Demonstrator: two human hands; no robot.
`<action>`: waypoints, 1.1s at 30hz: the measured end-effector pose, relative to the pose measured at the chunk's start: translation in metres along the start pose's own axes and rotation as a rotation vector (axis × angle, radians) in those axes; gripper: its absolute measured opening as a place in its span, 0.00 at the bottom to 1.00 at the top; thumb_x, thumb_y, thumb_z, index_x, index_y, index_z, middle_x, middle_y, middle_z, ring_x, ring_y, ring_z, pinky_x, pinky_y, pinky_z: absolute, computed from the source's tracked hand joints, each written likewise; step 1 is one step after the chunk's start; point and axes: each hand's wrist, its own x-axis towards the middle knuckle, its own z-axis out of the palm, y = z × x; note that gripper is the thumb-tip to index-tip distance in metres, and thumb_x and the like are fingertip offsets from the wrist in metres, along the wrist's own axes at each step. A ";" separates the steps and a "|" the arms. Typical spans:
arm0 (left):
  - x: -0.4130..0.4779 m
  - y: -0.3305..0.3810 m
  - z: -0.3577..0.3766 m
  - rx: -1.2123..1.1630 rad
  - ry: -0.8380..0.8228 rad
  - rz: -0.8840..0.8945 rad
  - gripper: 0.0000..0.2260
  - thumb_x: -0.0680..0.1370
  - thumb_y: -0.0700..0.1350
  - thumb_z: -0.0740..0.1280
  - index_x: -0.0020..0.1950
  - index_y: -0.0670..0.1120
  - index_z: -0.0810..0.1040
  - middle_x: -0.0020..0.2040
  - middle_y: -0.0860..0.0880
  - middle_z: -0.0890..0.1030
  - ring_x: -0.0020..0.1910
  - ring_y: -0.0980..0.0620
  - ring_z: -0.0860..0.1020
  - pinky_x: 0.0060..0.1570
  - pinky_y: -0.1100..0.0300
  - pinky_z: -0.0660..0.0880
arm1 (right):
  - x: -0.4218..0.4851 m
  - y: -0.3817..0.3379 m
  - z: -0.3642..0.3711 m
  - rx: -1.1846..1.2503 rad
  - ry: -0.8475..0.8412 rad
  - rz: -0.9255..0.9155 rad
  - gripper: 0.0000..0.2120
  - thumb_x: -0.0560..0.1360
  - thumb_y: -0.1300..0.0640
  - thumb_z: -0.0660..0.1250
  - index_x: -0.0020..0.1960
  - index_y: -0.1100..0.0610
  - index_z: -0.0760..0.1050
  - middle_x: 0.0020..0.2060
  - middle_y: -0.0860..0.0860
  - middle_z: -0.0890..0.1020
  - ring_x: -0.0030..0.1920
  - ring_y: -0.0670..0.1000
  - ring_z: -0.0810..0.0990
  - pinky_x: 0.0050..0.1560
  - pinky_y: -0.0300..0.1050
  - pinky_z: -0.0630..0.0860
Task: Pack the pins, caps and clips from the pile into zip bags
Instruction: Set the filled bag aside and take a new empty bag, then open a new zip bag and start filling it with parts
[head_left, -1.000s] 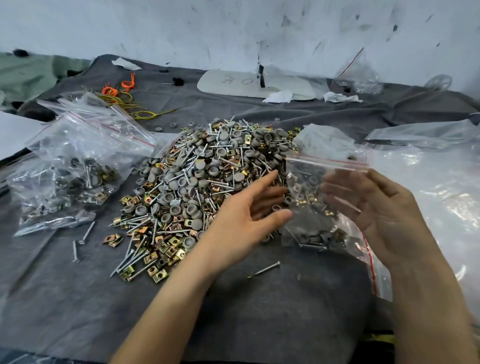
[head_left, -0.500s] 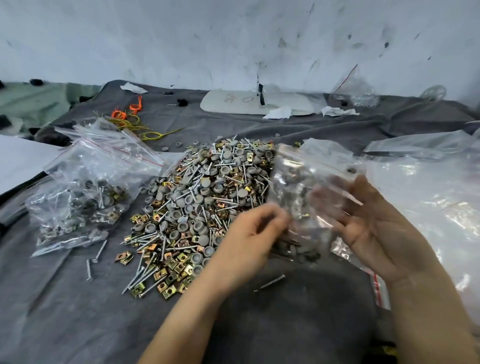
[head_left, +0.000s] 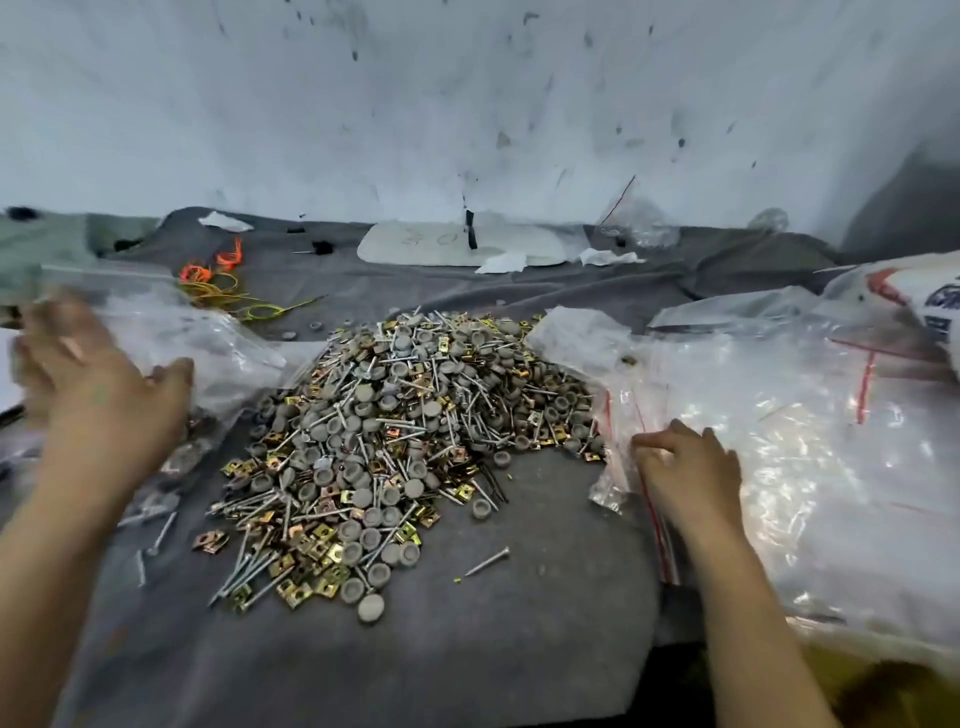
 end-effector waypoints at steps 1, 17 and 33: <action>-0.022 0.014 0.008 0.032 -0.029 0.057 0.37 0.78 0.52 0.65 0.79 0.39 0.52 0.78 0.33 0.54 0.77 0.33 0.54 0.75 0.37 0.55 | -0.002 -0.002 -0.001 0.081 0.038 -0.006 0.12 0.77 0.56 0.64 0.56 0.50 0.82 0.65 0.54 0.77 0.68 0.58 0.69 0.71 0.52 0.58; -0.144 0.092 0.108 -1.061 -0.717 0.058 0.13 0.73 0.48 0.66 0.54 0.44 0.80 0.46 0.47 0.87 0.44 0.52 0.85 0.43 0.61 0.82 | -0.042 -0.076 0.014 0.587 0.616 -0.675 0.13 0.77 0.60 0.64 0.61 0.59 0.78 0.49 0.50 0.82 0.47 0.42 0.81 0.49 0.32 0.75; -0.145 0.079 0.119 -1.327 -0.760 -0.162 0.11 0.68 0.38 0.69 0.49 0.42 0.74 0.39 0.46 0.83 0.40 0.52 0.81 0.41 0.63 0.80 | -0.059 -0.085 0.022 0.805 0.207 -0.742 0.16 0.78 0.54 0.58 0.51 0.60 0.81 0.47 0.50 0.83 0.55 0.47 0.79 0.55 0.35 0.72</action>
